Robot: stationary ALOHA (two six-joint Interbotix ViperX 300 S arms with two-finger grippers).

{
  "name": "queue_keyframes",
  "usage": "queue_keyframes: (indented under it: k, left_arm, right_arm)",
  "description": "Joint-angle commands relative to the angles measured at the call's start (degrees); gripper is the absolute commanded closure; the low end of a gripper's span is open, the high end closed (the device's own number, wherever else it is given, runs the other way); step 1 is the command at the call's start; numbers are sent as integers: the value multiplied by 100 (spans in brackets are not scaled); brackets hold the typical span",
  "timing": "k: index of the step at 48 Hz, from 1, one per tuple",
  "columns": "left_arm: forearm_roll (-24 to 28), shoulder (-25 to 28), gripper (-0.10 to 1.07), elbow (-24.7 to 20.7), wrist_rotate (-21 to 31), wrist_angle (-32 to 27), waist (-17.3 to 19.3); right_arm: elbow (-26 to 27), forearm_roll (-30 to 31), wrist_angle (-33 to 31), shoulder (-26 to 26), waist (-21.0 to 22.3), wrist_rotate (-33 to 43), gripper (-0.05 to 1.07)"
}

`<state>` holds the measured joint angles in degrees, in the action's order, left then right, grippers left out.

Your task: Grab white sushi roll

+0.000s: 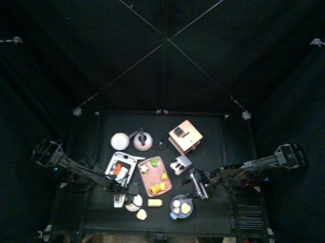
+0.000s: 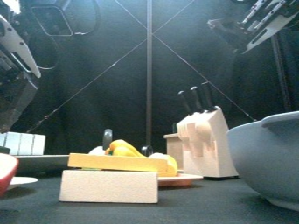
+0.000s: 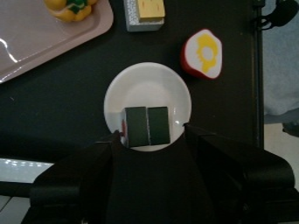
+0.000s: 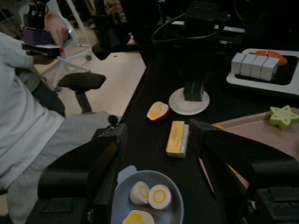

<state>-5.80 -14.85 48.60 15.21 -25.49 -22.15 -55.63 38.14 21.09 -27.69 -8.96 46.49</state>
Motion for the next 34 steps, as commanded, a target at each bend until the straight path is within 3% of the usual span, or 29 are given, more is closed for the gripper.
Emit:
queue_keyframes:
  k: [1,8,13,21,27,34]
  left_arm:
    - [149,-281,5,-97,0,-53,149]
    - [325,-642,5,-97,26,-325,387]
    - [343,-879,5,-132,202,-650,747]
    - [721,-1125,6,-281,765,-1556,1248]
    - [1521,-1213,6,-439,1652,-2276,1327]
    - [2373,-1230,6,-396,3313,-2452,1318]
  right_arm:
    - [141,-9,44,-35,18,0,11]
    - [132,-9,44,-26,18,0,11]
    - [141,-9,35,-18,18,0,11]
    - [141,-26,44,-9,18,0,11]
    - [141,-26,44,0,18,0,11]
    - [141,-26,44,-9,18,9,11]
